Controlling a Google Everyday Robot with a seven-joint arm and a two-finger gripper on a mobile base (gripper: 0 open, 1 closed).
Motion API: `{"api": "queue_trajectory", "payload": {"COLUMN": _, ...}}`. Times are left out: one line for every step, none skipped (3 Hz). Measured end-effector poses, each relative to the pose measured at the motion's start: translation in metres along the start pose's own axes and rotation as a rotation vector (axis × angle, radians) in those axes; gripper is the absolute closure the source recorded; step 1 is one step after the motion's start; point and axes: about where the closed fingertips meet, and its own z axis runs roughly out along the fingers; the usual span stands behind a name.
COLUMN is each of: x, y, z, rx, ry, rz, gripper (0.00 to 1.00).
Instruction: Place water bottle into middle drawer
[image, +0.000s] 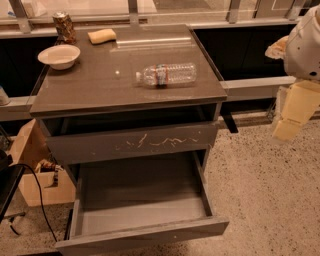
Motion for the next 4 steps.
{"api": "queue_trajectory", "payload": {"x": -0.019, "y": -0.022, "z": 0.004, "rx": 0.023, "ry": -0.026, "rz": -0.036, "gripper": 0.00}}
{"api": "queue_trajectory", "payload": {"x": -0.056, "y": -0.056, "z": 0.018, "rx": 0.067, "ry": -0.038, "rz": -0.131, "gripper": 0.00}}
{"api": "queue_trajectory", "payload": {"x": -0.089, "y": -0.081, "z": 0.035, "rx": 0.108, "ry": -0.040, "rz": -0.217, "gripper": 0.00}}
{"api": "queue_trajectory", "payload": {"x": -0.122, "y": -0.104, "z": 0.061, "rx": 0.135, "ry": -0.076, "rz": -0.287, "gripper": 0.00}}
